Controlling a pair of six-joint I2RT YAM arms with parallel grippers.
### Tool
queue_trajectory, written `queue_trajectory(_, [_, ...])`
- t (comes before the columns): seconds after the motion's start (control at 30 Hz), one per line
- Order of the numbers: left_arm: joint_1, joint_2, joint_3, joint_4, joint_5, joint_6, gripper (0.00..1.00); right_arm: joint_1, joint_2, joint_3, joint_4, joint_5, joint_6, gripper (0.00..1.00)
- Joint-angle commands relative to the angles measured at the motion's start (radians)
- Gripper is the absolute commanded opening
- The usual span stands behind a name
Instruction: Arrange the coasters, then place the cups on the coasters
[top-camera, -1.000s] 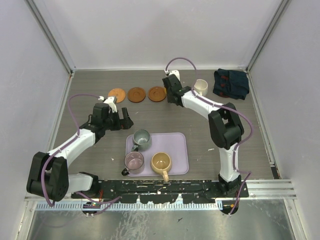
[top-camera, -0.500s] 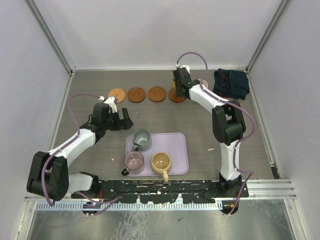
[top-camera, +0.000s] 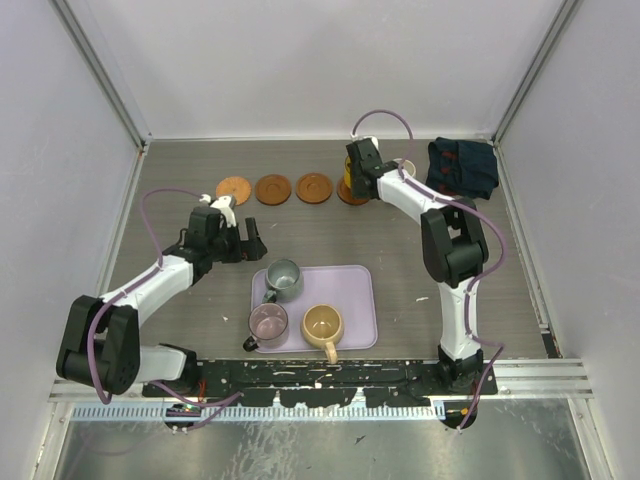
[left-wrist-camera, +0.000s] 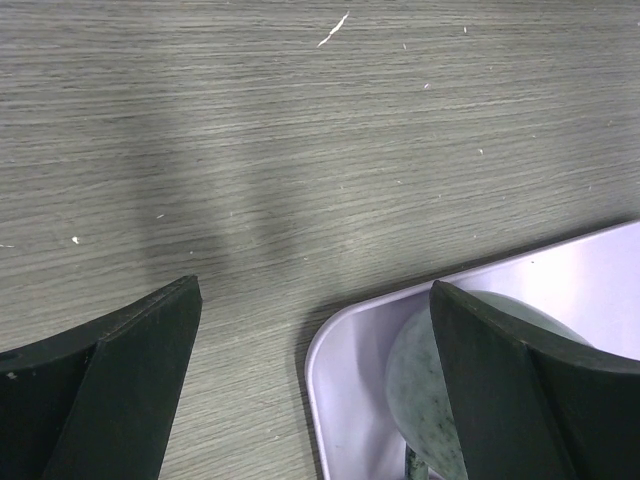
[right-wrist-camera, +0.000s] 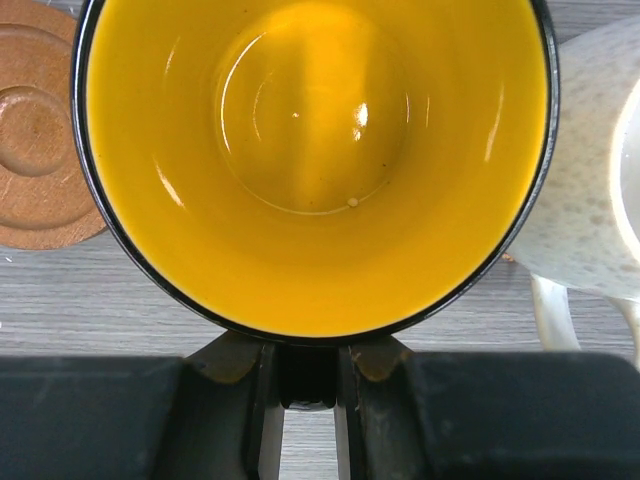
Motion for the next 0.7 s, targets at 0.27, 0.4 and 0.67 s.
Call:
queue_trajectory(0.27, [-0.001, 0.002, 0.023, 0.027, -0.006, 0.014, 0.98, 0.004, 0.009, 0.057, 0.080, -0.024, 0.026, 0.01])
queue_trajectory(0.4, [-0.001, 0.001, 0.021, 0.027, -0.008, 0.016, 0.98, 0.004, 0.010, 0.060, 0.080, -0.025, 0.032, 0.01])
queue_trajectory(0.67, [-0.003, 0.008, 0.022, 0.028, -0.007, 0.015, 0.98, 0.006, 0.009, 0.062, 0.072, -0.031, 0.034, 0.01])
